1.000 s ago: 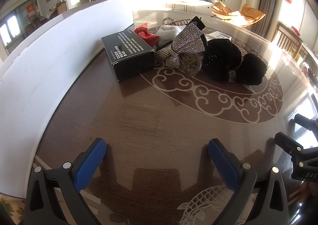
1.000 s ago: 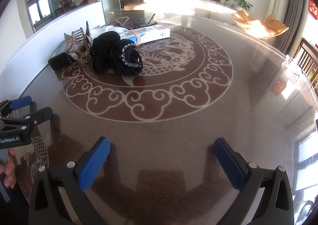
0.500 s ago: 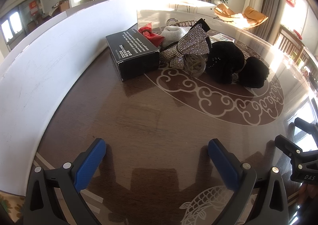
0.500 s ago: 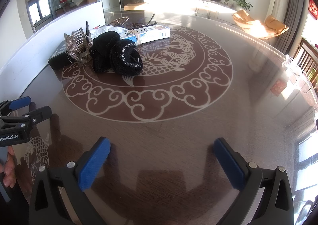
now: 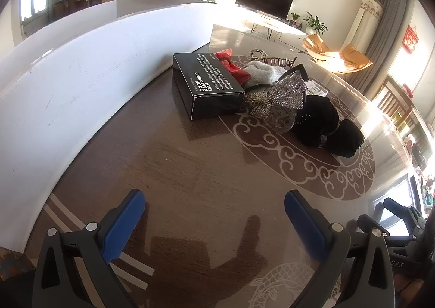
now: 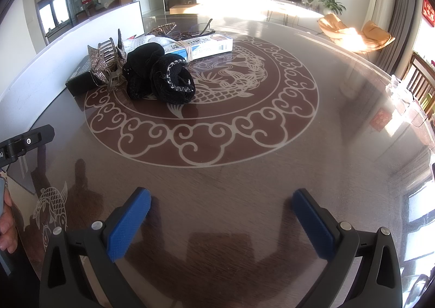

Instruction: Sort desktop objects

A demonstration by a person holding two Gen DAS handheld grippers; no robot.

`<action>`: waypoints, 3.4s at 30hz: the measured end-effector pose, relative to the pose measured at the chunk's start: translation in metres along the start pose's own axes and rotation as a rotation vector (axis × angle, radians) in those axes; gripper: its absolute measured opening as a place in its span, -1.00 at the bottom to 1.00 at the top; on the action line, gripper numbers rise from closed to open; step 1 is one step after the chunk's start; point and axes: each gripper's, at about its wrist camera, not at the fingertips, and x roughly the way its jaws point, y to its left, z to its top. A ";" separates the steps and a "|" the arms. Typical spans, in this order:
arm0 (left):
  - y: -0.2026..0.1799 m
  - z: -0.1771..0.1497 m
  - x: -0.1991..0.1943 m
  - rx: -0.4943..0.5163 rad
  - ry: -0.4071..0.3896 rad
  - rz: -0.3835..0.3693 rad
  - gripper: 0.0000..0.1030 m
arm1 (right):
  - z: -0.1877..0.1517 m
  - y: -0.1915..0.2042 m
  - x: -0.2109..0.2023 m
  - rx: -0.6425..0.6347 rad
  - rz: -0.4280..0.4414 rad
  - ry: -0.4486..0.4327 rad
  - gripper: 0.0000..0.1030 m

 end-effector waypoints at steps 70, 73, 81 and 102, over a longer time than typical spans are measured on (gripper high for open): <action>0.022 -0.005 -0.007 -0.099 -0.036 -0.016 1.00 | 0.119 0.083 0.071 -0.478 0.095 0.025 1.00; 0.019 -0.005 -0.005 -0.091 -0.031 -0.012 1.00 | 0.120 0.079 0.076 -0.439 0.153 0.036 0.87; 0.020 -0.005 -0.004 -0.089 -0.025 -0.032 1.00 | 0.100 0.064 0.060 -0.301 0.224 0.030 -0.01; 0.017 0.073 0.040 -0.162 0.044 -0.120 1.00 | 0.004 0.021 -0.002 -0.135 0.161 -0.058 0.01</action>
